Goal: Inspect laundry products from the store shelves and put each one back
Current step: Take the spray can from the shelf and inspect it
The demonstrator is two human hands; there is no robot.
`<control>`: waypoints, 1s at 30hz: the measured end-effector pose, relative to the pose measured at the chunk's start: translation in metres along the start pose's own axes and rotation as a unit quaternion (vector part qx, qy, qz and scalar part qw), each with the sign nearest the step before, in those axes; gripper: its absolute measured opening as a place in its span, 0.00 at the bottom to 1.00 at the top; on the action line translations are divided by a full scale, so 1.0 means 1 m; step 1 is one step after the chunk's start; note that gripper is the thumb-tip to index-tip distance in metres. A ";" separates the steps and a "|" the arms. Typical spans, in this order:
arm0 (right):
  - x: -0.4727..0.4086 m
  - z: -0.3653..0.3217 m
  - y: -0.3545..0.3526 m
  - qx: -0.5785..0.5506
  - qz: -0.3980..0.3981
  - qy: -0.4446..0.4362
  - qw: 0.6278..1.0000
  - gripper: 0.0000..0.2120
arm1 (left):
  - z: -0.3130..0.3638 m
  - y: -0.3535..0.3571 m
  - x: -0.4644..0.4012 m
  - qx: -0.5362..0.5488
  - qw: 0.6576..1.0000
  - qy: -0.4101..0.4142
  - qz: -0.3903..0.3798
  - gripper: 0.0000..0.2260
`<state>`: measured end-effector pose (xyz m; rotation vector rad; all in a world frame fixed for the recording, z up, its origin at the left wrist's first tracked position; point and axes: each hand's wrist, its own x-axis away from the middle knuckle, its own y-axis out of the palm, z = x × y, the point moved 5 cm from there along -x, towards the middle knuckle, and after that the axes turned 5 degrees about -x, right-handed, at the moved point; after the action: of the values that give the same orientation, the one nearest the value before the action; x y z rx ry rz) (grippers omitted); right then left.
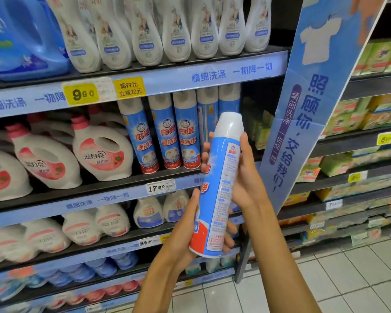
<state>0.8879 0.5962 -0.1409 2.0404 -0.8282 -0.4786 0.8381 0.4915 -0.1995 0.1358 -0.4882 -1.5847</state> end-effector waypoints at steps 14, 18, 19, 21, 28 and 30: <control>0.005 -0.003 0.011 0.054 0.010 -0.017 0.998 0.31 | 0.009 -0.003 0.018 -0.022 0.999 0.043 0.010 0.29; 0.004 0.000 0.013 0.023 -0.026 -0.013 0.999 0.29 | 0.002 -0.003 0.016 -0.079 0.996 0.035 0.014 0.31; 0.004 -0.004 0.012 0.051 -0.012 -0.030 0.998 0.30 | 0.003 -0.005 0.014 -0.103 0.993 0.046 0.041 0.30; 0.004 -0.011 0.011 0.131 0.030 -0.063 0.989 0.34 | 0.005 -0.008 0.013 -0.127 0.984 0.067 0.104 0.27; 0.004 -0.014 0.010 0.178 0.072 -0.031 0.981 0.38 | 0.010 0.005 0.012 -0.008 0.997 0.042 0.065 0.31; 0.004 -0.012 0.010 0.095 0.051 -0.015 0.994 0.33 | 0.010 0.012 0.017 0.066 0.998 0.003 -0.016 0.30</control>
<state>0.8944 0.5957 -0.1263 2.1550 -1.0240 -0.3863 0.8433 0.4769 -0.1822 0.2496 -0.5882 -1.5828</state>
